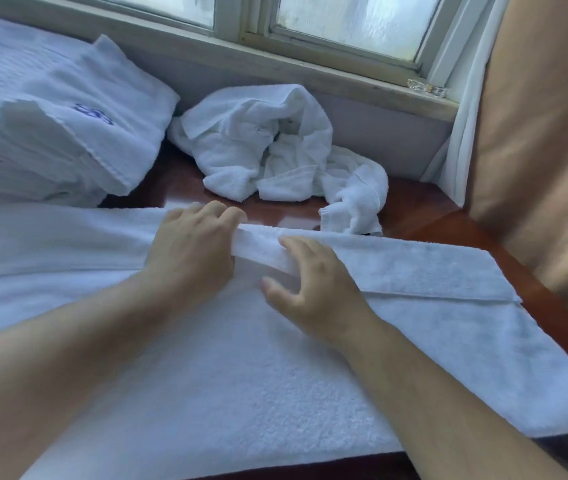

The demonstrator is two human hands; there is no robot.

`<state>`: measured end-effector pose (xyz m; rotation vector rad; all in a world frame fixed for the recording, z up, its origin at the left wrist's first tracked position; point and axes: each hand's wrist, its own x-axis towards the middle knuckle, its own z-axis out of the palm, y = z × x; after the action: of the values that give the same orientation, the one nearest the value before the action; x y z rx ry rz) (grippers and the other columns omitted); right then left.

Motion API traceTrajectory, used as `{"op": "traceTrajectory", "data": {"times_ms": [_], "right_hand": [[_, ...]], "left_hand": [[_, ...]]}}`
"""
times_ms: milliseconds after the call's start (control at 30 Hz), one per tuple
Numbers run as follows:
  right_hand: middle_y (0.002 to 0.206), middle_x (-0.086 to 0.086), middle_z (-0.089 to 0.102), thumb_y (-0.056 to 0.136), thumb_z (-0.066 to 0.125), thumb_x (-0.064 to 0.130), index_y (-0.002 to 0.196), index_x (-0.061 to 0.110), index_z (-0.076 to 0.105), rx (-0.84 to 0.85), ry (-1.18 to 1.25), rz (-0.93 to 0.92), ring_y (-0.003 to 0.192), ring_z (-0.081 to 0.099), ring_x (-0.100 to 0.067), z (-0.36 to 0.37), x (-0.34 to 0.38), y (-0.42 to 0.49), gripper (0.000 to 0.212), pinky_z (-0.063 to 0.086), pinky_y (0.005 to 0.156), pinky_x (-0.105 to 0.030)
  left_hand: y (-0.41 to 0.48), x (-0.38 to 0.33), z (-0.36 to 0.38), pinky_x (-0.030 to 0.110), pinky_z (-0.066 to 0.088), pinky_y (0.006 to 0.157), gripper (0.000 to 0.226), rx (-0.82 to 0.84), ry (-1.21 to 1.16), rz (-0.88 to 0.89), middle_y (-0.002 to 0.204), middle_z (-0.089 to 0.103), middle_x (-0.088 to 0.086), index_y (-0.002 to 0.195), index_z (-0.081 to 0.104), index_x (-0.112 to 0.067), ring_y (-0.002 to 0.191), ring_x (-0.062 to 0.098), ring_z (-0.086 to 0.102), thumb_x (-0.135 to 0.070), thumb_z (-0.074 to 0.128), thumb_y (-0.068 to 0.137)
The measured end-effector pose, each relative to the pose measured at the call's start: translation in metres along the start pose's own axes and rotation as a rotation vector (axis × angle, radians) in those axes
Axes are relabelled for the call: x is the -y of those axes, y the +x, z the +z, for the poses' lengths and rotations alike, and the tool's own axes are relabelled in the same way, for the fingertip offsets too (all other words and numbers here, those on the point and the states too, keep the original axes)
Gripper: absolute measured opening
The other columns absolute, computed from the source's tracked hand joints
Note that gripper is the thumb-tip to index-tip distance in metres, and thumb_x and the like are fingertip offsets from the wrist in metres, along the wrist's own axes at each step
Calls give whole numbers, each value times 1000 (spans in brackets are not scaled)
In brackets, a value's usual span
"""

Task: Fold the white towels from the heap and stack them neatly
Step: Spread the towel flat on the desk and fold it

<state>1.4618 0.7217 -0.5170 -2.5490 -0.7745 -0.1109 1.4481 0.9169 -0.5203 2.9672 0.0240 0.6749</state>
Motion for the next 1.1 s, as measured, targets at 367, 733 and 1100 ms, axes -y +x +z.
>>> {"op": "traceTrajectory", "data": {"times_ms": [367,733,1100], "right_hand": [[110,0,57,86,47,14,124,21,53,-148,-482,-198,98,51,-25,45,84,41,39,40,80,-37],[88,-9,71,87,53,20,96,9,71,-205,-255,-414,84,64,-37,52,111,26,23,51,72,-46],[104,-11,71,81,60,-1,113,10,70,-12,-373,-498,98,67,-36,57,108,9,35,54,78,-48]], "left_hand": [[-65,133,-45,43,41,93,41,11,163,-193,122,65,0,121,65,-26,110,33,59,-13,57,83],[-104,169,-108,42,55,75,47,-80,52,88,111,71,-5,118,68,-28,97,28,68,2,59,83],[-162,183,-97,41,60,77,76,126,98,3,125,67,-7,125,67,-24,106,23,68,20,56,65]]}}
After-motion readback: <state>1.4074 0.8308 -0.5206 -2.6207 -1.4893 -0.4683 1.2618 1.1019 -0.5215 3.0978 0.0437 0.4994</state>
